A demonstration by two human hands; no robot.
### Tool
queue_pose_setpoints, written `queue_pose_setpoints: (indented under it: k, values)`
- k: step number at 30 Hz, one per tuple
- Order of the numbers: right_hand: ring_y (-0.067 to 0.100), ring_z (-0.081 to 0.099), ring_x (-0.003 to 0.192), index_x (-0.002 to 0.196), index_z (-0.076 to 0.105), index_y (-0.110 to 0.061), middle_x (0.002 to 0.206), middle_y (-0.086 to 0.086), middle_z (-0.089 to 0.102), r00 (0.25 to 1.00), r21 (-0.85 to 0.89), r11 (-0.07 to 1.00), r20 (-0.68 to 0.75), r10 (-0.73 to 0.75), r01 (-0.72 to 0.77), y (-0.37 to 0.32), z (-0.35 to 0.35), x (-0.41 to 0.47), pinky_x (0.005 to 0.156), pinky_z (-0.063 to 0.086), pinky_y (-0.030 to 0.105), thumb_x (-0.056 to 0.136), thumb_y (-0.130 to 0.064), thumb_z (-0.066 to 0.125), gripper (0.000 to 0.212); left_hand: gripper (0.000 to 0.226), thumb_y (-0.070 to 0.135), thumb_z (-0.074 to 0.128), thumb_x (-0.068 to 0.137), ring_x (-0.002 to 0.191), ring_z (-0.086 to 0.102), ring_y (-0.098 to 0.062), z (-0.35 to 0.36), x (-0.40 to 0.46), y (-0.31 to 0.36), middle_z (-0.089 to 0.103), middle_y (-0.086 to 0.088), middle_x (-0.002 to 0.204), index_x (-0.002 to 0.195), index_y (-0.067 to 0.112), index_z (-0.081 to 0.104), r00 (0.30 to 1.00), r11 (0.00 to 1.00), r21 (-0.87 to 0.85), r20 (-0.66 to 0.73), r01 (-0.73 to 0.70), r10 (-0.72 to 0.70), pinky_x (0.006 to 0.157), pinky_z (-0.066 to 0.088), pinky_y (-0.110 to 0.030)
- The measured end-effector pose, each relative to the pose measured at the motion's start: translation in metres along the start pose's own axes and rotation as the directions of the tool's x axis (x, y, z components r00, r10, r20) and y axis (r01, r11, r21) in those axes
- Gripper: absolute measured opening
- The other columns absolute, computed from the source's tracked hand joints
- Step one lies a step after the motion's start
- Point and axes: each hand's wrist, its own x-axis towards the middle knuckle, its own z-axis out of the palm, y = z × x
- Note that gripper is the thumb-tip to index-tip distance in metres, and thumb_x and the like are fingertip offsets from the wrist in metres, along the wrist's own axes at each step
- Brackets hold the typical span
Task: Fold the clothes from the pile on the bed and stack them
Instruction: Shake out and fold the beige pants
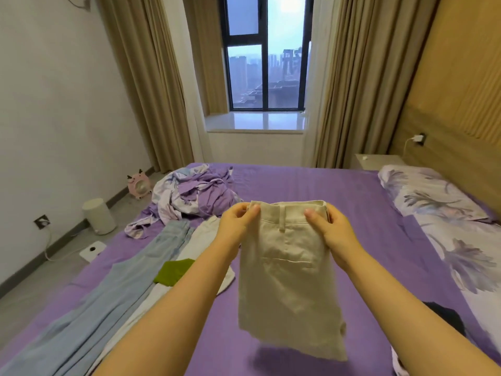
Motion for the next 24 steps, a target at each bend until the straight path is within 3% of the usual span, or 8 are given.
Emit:
queue_pose_setpoints:
  k: [2,6,9,12,15,17,19,24]
  values:
    - [0.014,0.06,0.08,0.099,0.058,0.001,0.089,0.005,0.062,0.999,-0.002,0.999,-0.029,-0.035,0.035,-0.011,-0.004,0.011,0.074,0.052,0.034,0.086,-0.031,0.068,0.036,0.018,0.024,0.064,0.091,0.082,0.06,-0.008,0.001,0.012,0.011,0.07,-0.002,0.096,0.101,0.011,0.071,0.998,0.998,-0.028,0.0,-0.062,0.062,0.069,0.048,-0.019]
    - [0.013,0.058,0.076,0.092,0.06,-0.001,0.082,0.003,0.061,0.998,-0.018,1.0,-0.067,0.003,-0.004,-0.002,-0.001,0.013,0.067,0.049,0.026,0.088,-0.035,0.065,0.034,0.018,0.023,0.061,0.093,0.056,0.056,-0.004,0.004,0.012,-0.001,0.065,0.003,0.079,0.1,0.008,0.068,0.996,0.997,-0.013,0.049,-0.075,0.075,0.05,0.044,-0.017]
    - [0.012,0.047,0.069,0.082,0.057,-0.002,0.077,0.003,0.05,0.99,-0.111,0.987,-0.09,0.106,-0.116,0.036,0.005,-0.003,0.065,0.039,0.026,0.091,-0.04,0.06,0.04,0.022,0.026,0.057,0.096,0.062,0.069,-0.015,0.01,-0.002,-0.041,0.066,-0.009,0.085,0.093,0.004,0.06,0.989,0.99,-0.095,0.115,0.102,-0.091,0.059,0.058,-0.028]
    - [0.018,0.044,0.078,0.091,0.055,0.009,0.083,0.007,0.049,0.946,-0.137,0.938,-0.115,0.303,-0.318,0.099,0.009,-0.031,0.067,0.035,0.032,0.096,-0.037,0.053,0.047,0.041,0.039,0.053,0.096,0.063,0.071,-0.017,0.019,-0.027,-0.097,0.068,-0.012,0.079,0.081,0.001,0.062,0.954,0.951,-0.085,0.078,0.297,-0.291,0.065,0.059,-0.031]
    - [0.024,0.053,0.098,0.104,0.059,-0.01,0.107,0.006,0.058,0.777,-0.023,0.78,-0.115,0.619,-0.625,0.162,0.012,-0.074,0.079,0.045,0.034,0.098,-0.038,0.049,0.03,0.045,0.039,0.051,0.097,0.056,0.069,-0.018,0.027,-0.06,-0.157,0.068,-0.012,0.072,0.072,0.004,0.065,0.897,0.897,-0.026,-0.005,0.442,-0.442,0.051,0.056,-0.026]
    - [0.024,0.059,0.103,0.116,0.06,-0.012,0.114,0.008,0.064,0.639,0.117,0.642,-0.065,0.766,-0.758,0.192,0.014,-0.105,0.088,0.048,0.04,0.096,-0.033,0.054,0.029,0.03,0.026,0.056,0.096,0.067,0.069,-0.024,0.029,-0.085,-0.195,0.067,-0.01,0.077,0.076,0.006,0.066,0.894,0.893,0.039,-0.015,0.448,-0.448,0.062,0.059,-0.034]
    - [0.021,0.064,0.092,0.113,0.063,-0.006,0.104,0.009,0.07,0.555,0.172,0.553,-0.041,0.831,-0.815,0.215,0.014,-0.136,0.081,0.051,0.035,0.091,-0.026,0.063,0.03,0.01,0.014,0.059,0.092,0.075,0.063,-0.024,0.025,-0.112,-0.227,0.063,-0.004,0.077,0.087,0.008,0.066,0.89,0.884,0.11,-0.017,0.455,-0.456,0.075,0.057,-0.043]
    - [0.02,0.061,0.072,0.105,0.065,0.006,0.083,0.011,0.067,0.426,0.157,0.438,-0.108,0.899,-0.885,0.267,0.018,-0.207,0.063,0.051,0.026,0.088,-0.012,0.065,0.025,0.029,0.008,0.049,0.095,0.089,0.059,-0.013,0.013,-0.179,-0.282,0.061,0.002,0.101,0.122,0.016,0.056,0.862,0.837,0.25,0.023,0.486,-0.507,0.066,0.046,-0.015]
